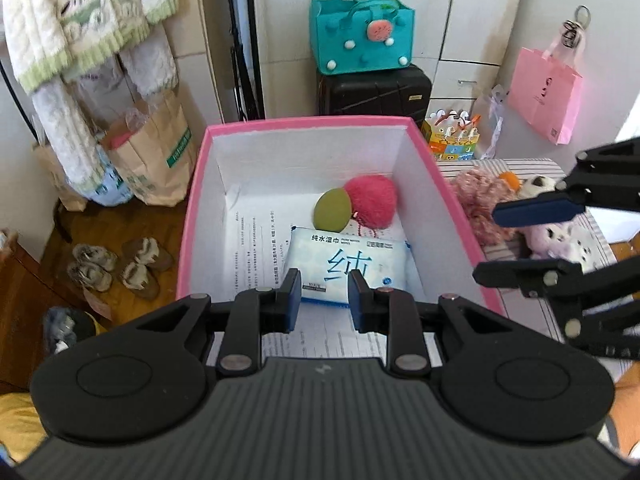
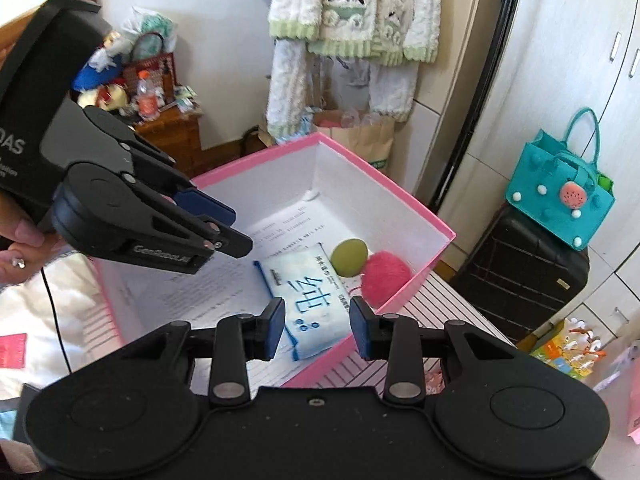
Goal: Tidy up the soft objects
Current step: 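Move the right gripper back toward the SOFT COTTON tissue pack on the table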
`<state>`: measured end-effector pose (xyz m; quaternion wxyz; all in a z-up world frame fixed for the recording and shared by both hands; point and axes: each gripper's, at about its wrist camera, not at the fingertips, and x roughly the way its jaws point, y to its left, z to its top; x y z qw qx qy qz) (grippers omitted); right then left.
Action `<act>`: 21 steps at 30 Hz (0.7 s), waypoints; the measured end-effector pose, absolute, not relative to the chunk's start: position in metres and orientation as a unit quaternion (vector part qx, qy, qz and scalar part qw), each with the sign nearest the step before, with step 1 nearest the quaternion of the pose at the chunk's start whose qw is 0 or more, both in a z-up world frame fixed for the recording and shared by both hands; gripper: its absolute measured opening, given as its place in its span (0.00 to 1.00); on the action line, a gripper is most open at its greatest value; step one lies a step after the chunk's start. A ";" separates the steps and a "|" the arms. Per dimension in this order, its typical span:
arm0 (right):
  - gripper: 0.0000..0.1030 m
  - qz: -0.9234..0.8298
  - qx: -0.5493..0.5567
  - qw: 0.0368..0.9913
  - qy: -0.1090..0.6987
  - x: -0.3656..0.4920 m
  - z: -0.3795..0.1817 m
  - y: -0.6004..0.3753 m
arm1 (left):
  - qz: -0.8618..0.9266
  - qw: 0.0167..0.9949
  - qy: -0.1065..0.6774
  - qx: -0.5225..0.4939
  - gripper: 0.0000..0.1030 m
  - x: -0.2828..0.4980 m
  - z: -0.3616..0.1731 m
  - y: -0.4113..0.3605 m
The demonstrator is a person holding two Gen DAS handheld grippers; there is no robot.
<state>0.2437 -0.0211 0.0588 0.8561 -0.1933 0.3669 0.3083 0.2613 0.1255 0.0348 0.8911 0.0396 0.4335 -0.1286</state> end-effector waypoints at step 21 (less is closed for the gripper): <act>0.53 0.340 -0.180 0.873 0.301 0.146 0.105 -0.067 | -0.164 0.900 0.387 0.114 0.50 0.148 0.094 0.104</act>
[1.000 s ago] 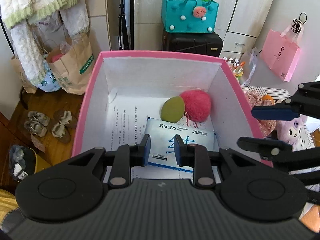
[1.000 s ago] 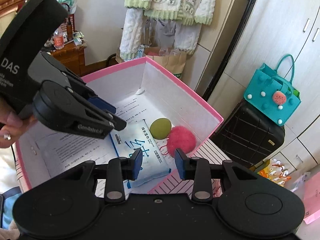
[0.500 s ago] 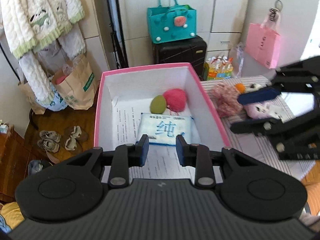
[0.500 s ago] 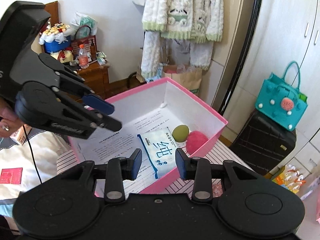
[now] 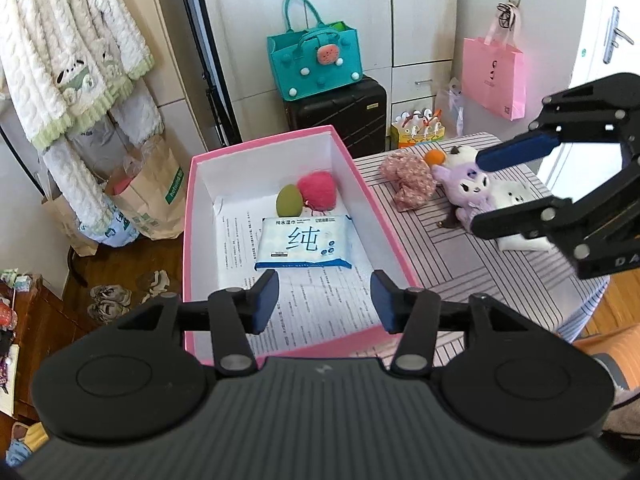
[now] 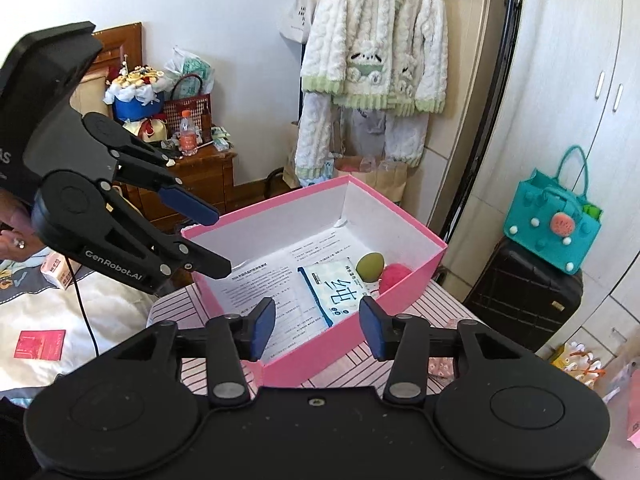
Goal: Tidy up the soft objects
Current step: 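Move the right gripper back toward the SOFT COTTON tissue pack on the table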
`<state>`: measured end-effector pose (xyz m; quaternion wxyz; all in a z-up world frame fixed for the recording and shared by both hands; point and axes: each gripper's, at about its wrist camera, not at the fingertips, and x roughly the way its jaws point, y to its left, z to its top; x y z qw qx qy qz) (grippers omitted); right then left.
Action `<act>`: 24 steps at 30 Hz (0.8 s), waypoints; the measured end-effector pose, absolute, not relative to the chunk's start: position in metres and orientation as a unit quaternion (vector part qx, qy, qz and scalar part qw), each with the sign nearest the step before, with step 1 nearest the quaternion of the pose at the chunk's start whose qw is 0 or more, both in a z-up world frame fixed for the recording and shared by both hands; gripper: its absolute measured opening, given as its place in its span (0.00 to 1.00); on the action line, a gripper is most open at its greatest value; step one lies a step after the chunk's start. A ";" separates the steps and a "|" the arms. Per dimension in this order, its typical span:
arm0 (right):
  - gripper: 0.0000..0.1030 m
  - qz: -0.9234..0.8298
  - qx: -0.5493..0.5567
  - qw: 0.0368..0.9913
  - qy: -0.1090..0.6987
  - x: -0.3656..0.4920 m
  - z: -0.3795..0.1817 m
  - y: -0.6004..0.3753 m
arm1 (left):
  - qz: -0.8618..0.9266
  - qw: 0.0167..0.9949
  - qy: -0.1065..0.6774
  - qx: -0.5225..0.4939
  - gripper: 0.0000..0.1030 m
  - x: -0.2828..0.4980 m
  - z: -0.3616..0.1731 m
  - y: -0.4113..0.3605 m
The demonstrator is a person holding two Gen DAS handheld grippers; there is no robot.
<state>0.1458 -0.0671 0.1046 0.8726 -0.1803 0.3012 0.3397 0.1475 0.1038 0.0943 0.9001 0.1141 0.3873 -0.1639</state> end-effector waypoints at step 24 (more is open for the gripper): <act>0.69 0.307 -0.162 0.893 0.287 0.064 0.083 -0.163 | -0.244 0.888 0.355 0.161 0.72 0.069 0.084 0.047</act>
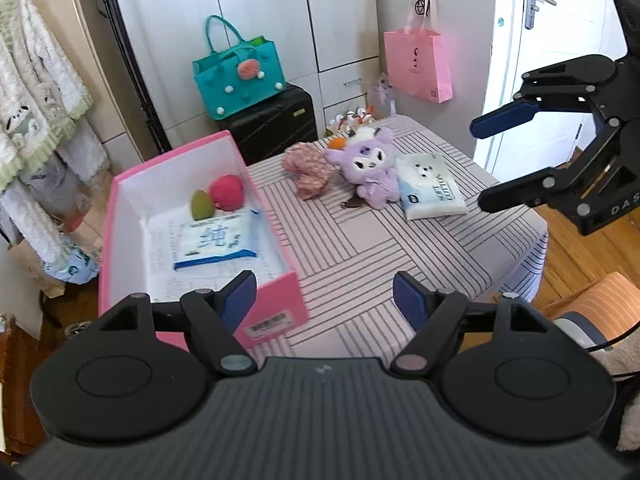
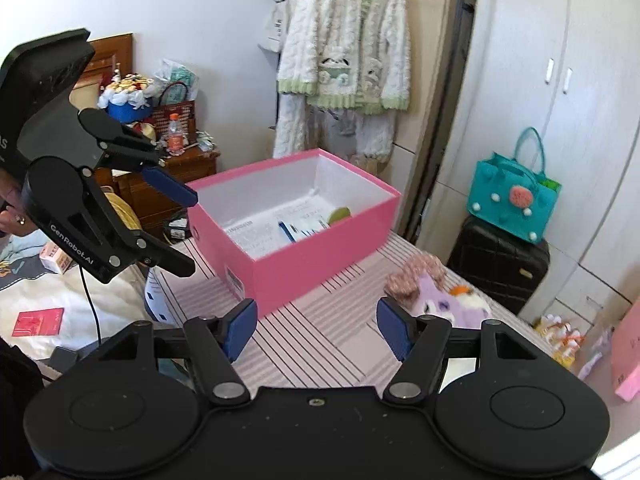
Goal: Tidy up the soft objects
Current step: 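Move the right gripper back toward the SOFT COTTON tissue pack on the table, then grasp the SOFT COTTON bear-print tissue pack with the right gripper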
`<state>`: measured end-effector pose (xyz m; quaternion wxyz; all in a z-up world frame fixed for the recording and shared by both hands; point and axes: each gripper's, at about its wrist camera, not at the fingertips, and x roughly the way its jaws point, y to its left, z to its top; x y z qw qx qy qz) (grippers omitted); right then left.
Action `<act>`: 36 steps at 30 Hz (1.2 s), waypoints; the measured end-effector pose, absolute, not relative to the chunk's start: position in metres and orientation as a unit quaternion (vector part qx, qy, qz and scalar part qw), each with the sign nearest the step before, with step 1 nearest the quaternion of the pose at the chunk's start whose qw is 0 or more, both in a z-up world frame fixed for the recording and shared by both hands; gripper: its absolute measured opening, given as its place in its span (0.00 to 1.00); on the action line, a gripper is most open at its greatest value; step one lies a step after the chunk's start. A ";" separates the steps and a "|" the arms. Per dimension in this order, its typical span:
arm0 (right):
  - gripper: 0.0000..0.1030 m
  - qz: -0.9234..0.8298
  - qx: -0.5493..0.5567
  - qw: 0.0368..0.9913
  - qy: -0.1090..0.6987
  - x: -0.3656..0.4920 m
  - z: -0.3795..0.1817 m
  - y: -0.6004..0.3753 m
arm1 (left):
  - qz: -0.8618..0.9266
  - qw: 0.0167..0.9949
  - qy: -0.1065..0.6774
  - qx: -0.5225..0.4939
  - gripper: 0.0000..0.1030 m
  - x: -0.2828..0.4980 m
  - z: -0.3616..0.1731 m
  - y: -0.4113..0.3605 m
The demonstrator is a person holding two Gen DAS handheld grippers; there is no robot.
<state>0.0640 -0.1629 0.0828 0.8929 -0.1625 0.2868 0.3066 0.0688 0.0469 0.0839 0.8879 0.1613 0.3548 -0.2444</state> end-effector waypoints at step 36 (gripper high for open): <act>0.84 0.204 -0.156 0.936 0.242 0.173 -0.038 -0.298 | -0.277 0.902 0.329 0.035 0.90 0.123 -0.049 -0.093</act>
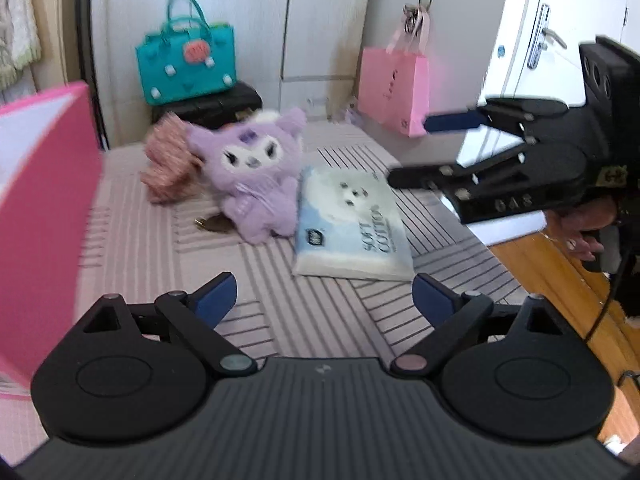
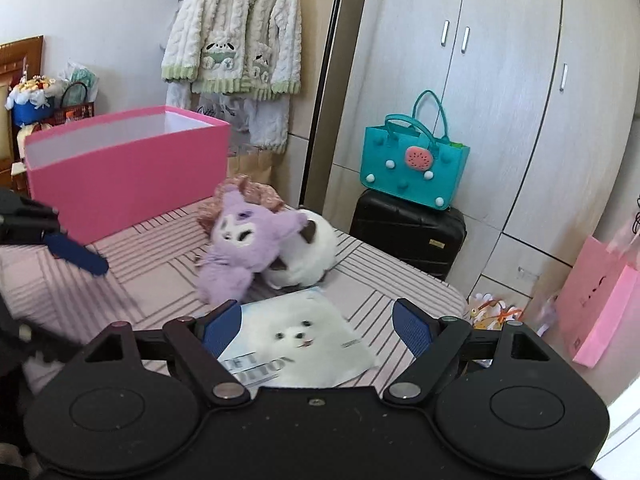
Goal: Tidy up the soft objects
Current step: 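Grasp the SOFT COTTON bear-print tissue pack with the right gripper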
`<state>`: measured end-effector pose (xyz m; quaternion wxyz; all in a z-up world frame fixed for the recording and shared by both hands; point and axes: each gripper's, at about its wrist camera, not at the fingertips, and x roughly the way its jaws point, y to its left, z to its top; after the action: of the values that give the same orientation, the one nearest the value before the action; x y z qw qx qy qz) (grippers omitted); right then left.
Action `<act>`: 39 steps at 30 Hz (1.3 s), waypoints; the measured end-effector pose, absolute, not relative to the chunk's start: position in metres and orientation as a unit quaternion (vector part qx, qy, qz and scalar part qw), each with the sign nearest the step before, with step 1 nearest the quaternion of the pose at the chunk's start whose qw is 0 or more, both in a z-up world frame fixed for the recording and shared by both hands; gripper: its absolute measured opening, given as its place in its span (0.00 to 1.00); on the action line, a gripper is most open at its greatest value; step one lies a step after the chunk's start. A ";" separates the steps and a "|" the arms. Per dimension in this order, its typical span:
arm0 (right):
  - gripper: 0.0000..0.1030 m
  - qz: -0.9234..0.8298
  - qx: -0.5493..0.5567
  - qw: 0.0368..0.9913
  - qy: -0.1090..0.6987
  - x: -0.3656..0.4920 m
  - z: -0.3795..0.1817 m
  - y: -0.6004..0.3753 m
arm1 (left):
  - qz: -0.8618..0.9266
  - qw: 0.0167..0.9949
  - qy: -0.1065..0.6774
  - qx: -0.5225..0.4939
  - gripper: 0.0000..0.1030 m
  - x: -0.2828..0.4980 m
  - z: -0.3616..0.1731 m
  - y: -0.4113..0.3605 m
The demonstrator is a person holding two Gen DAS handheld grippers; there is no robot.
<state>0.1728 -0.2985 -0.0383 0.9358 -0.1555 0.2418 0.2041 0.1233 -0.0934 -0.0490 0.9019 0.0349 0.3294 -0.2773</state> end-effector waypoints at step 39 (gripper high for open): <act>0.28 0.244 0.053 0.893 0.374 0.244 -0.085 -0.354 | -0.240 0.883 0.382 -0.132 0.29 0.160 -0.095 -0.118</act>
<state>0.2441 -0.3536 -0.0849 0.8933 0.0526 0.3741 0.2435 0.1599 -0.1182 -0.0946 0.8828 -0.1323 0.3818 -0.2396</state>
